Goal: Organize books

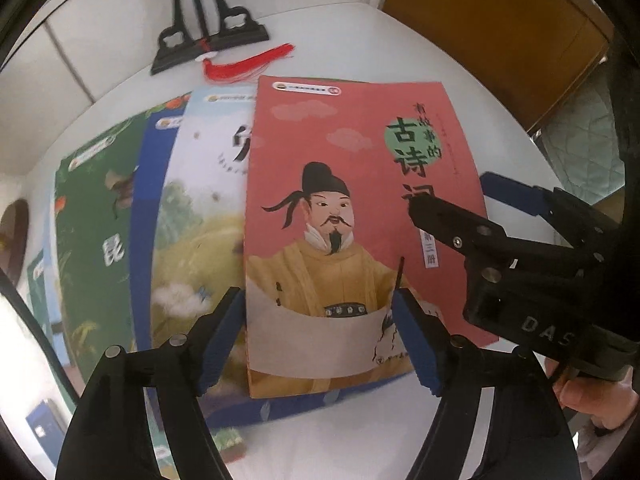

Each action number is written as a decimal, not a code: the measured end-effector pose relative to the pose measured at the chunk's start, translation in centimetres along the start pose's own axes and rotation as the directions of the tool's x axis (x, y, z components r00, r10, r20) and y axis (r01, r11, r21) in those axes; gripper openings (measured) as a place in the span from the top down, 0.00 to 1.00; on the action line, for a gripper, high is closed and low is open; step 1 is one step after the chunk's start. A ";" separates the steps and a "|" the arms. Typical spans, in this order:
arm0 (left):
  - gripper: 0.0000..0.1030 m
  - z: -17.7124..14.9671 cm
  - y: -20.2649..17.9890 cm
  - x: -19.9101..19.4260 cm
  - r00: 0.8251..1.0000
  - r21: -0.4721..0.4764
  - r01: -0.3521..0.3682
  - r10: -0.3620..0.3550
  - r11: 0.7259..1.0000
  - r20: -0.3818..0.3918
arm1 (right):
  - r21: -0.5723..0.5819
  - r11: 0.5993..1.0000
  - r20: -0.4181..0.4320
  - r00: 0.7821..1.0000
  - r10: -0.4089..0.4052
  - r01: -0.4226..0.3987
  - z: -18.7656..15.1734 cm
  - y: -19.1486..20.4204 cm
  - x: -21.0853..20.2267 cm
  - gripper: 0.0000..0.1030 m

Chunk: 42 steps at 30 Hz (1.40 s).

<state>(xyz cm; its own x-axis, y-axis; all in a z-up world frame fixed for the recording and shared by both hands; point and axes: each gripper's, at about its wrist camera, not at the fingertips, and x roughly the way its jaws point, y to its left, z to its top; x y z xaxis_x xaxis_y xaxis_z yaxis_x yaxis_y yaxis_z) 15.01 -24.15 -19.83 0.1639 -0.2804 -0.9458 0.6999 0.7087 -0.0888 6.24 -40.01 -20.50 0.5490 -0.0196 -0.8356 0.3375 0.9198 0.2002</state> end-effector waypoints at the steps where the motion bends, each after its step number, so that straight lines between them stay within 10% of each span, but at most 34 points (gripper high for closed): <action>1: 0.29 -0.4 0.4 -0.3 1.000 -0.022 0.010 -0.010 1.000 -0.001 | -0.011 1.000 0.012 1.000 0.017 -0.017 0.0 0.5 -0.3 0.20; 13: 0.29 -7.1 6.1 -4.2 0.999 -0.188 -0.035 0.036 0.982 0.002 | -0.067 0.967 -0.120 0.964 0.236 -0.245 -0.9 6.4 2.6 0.05; 17: 0.29 -8.8 9.4 -4.5 0.998 -0.301 -0.059 0.056 0.952 -0.019 | -0.143 0.916 -0.159 0.922 0.352 -0.375 -1.2 8.4 2.7 0.05; 24: 0.38 -9.2 11.7 -3.6 0.994 -0.395 0.100 -0.106 0.913 0.006 | 0.133 0.875 -0.122 0.869 0.480 -0.465 -3.3 2.9 1.4 0.05; 30: 0.40 -9.5 10.8 -3.0 0.989 -0.427 0.139 -0.146 0.893 0.016 | 0.148 0.851 -0.233 0.819 0.525 -0.504 -5.9 2.8 0.2 0.10; 38: 0.63 -9.4 10.0 -2.7 0.975 -0.420 0.211 -0.218 0.883 0.032 | 0.255 0.821 -0.195 0.804 0.561 -0.511 -7.2 2.8 0.8 0.08; 40: 0.66 -10.0 9.8 -2.9 0.972 -0.422 0.225 -0.235 0.878 0.029 | 0.265 0.824 -0.190 0.811 0.553 -0.500 -7.0 2.5 0.8 0.18; 42: 0.66 -10.4 9.9 -3.6 0.984 -0.422 0.174 -0.176 0.890 0.035 | 0.259 0.843 -0.213 0.823 0.526 -0.472 -7.1 2.5 0.8 0.50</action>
<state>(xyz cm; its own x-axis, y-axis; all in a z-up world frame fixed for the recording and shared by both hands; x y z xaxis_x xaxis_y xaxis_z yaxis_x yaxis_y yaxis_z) 14.06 -9.41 -20.61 0.0629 -0.4233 -0.9038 0.3575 0.8550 -0.3757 2.11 -34.94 -24.32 0.4670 0.5511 -0.6915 0.2232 0.6832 0.6953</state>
